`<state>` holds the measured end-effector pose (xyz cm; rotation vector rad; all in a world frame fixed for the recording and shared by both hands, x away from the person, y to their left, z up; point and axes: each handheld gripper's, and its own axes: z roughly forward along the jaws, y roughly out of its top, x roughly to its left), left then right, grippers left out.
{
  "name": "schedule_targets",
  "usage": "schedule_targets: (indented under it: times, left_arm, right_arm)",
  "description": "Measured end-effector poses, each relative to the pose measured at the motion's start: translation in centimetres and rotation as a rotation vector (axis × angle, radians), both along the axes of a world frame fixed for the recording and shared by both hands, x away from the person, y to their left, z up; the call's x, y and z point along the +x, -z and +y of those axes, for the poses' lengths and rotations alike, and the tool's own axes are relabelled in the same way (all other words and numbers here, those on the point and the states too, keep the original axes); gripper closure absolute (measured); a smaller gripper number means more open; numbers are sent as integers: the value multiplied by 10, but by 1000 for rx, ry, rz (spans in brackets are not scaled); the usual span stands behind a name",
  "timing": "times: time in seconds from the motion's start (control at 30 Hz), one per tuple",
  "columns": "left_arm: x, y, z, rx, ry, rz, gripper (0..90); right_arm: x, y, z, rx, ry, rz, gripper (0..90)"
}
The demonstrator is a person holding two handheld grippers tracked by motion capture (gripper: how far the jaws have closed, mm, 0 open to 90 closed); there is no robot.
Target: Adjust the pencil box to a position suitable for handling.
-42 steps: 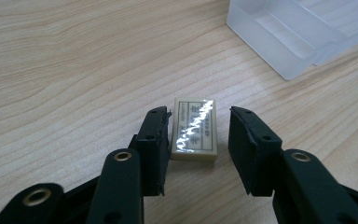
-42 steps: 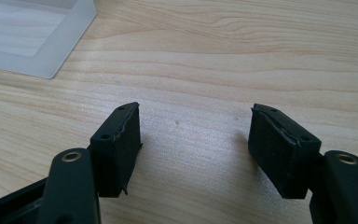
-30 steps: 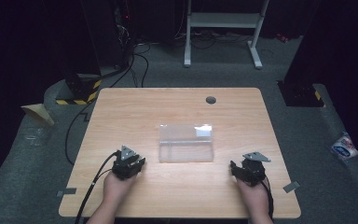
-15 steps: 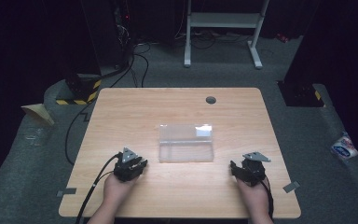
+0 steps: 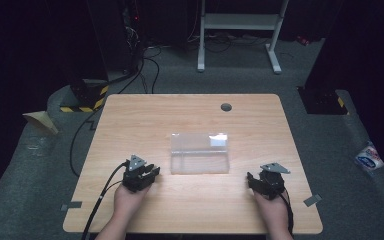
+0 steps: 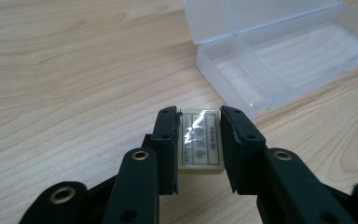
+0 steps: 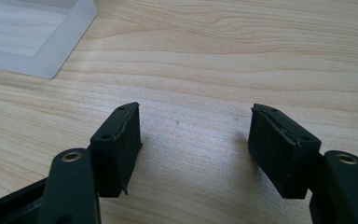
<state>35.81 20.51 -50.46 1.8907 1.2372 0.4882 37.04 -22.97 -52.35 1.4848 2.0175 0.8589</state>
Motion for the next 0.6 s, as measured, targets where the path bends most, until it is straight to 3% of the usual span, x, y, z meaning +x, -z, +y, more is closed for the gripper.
schedule_targets:
  times: [0.27, 0.6]
  left_arm:
    - [3, -6, -7, 18, 14, -11, 678]
    - [9, -15, -20, 1, 8, -27, 678]
  right_arm:
    - [0, 0, 0, -1, -1, -2, 340]
    - [0, 0, 0, -1, -2, -2, 340]
